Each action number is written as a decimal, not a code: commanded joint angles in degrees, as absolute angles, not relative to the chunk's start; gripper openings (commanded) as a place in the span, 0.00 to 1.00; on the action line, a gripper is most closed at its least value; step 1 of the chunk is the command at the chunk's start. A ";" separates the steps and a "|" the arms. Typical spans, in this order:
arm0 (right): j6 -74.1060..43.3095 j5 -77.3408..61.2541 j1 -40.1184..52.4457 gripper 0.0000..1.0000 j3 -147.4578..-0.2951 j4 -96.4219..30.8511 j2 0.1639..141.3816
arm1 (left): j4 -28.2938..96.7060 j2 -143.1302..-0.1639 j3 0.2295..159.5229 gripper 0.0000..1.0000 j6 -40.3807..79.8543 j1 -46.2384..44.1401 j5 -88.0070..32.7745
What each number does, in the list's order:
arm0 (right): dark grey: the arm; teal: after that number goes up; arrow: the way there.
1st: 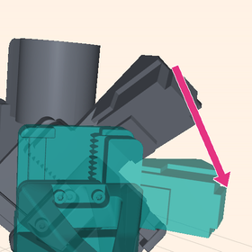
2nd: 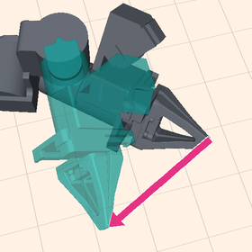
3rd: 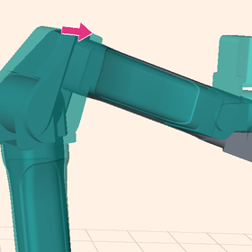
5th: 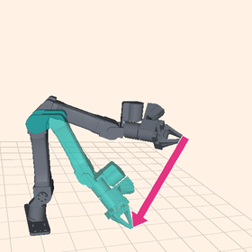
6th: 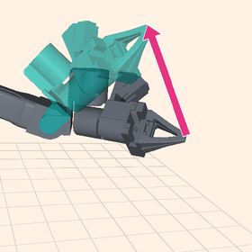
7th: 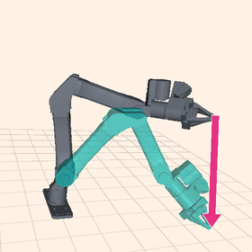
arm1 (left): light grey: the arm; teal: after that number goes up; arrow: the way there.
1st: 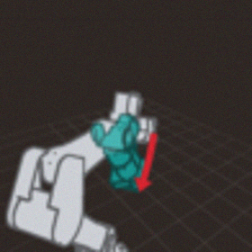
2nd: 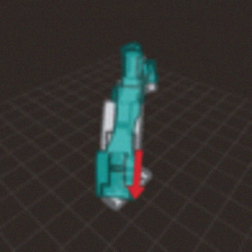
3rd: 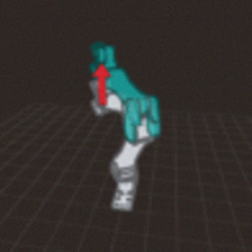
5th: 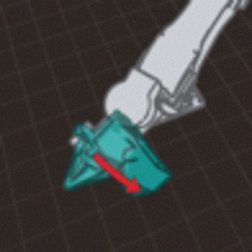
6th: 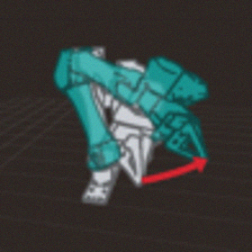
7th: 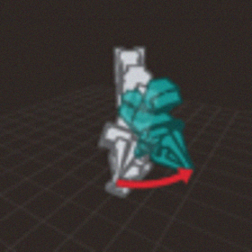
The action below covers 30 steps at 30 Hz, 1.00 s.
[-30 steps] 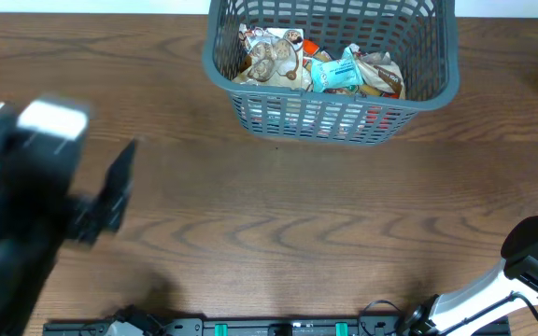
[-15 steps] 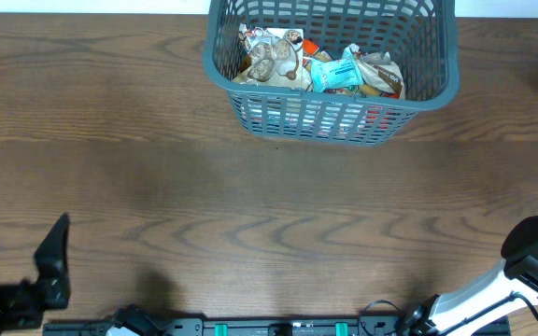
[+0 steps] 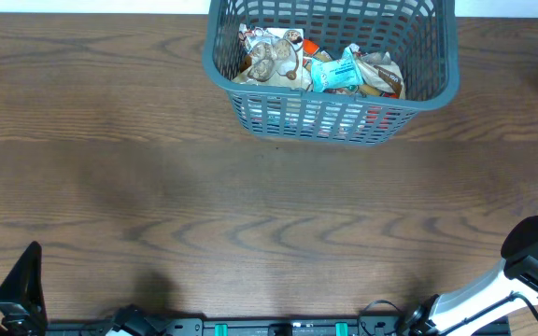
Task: Pack container
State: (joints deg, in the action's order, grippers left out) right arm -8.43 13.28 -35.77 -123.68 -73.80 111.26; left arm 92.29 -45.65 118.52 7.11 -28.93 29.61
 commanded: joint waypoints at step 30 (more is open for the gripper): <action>-7.62 13.47 -36.23 0.99 -123.46 -73.71 111.70 | 42.15 -15.27 57.04 0.99 2.04 0.51 -3.68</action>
State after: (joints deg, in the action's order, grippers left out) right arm -8.43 13.30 -35.77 -123.68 -73.78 111.28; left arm 45.04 -18.04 64.55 2.96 -1.74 -0.86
